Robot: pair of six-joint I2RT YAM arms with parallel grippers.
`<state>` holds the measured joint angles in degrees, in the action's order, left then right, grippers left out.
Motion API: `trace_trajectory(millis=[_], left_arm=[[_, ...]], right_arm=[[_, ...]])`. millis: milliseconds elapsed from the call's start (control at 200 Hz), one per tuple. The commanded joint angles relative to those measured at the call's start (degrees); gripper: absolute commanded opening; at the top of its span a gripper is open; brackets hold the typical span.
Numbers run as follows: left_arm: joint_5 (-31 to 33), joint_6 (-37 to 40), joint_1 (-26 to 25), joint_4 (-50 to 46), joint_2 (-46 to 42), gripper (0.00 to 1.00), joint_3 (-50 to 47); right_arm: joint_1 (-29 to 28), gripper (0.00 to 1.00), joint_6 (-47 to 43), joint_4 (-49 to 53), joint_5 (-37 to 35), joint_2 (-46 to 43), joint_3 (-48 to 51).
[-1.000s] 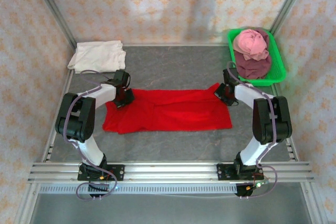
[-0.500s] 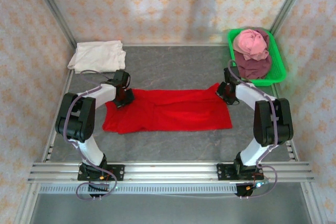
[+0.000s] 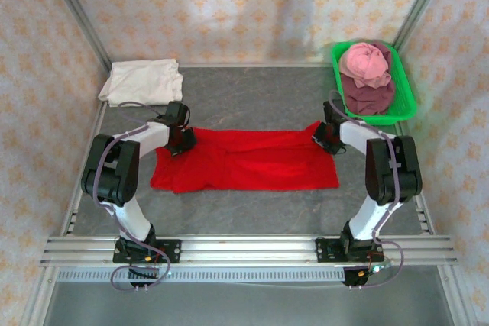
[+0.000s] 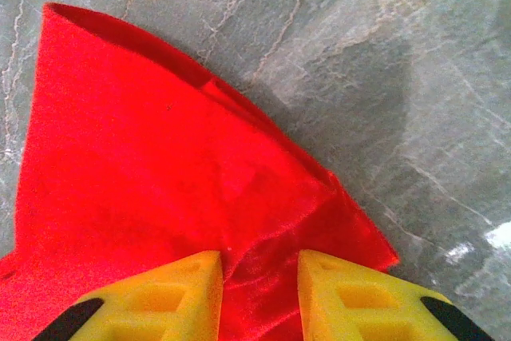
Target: Fold and stack the t-shirts
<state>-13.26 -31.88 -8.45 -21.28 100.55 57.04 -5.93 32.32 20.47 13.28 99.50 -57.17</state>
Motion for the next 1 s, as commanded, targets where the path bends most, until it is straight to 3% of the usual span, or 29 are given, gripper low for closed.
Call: trace_trajectory(millis=[0,355,991], left_arm=[[-0.67,0.33,0.01,-2.54,3.51,0.00,-2.13],[-0.81,0.25,0.01,-2.19,3.97,0.00,-2.38],[-0.28,0.15,0.01,-2.36,3.95,0.00,-2.20]], right_arm=[[0.22,0.28,-0.32,-0.83,-0.59,0.52,-1.53],[0.22,0.04,-1.21,1.68,-3.21,-1.58,-2.37],[0.40,0.00,-2.73,11.43,-5.32,-9.01,-4.83]])
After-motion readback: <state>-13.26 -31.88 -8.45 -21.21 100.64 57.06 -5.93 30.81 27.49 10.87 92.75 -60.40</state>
